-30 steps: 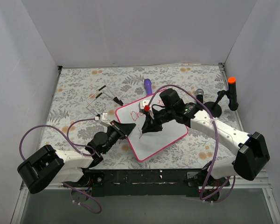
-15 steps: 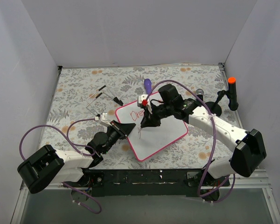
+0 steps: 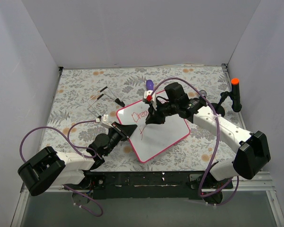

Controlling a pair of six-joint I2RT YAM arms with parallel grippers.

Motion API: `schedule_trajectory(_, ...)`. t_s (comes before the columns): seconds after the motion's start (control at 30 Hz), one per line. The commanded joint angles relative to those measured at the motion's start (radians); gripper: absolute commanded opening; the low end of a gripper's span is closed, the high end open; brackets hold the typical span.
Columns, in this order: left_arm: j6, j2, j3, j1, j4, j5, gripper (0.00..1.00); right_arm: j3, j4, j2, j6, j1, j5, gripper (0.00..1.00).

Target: Write a sentence on the whiteboard

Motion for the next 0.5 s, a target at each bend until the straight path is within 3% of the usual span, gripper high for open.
schedule_trajectory(0.0,-0.038,-0.03,0.034,-0.003,0.216,0.01,0.0,0.023,0.01,-0.013,-0.02,-0.008,-0.047,0.01)
schedule_trajectory(0.13,-0.038,-0.041,0.032,-0.003,0.205,0.007,0.0,0.043,-0.021,-0.033,-0.051,-0.008,-0.178,0.01)
schedule_trajectory(0.47,-0.035,-0.046,0.032,-0.005,0.201,0.005,0.0,0.038,0.001,-0.045,-0.027,-0.075,-0.159,0.01)
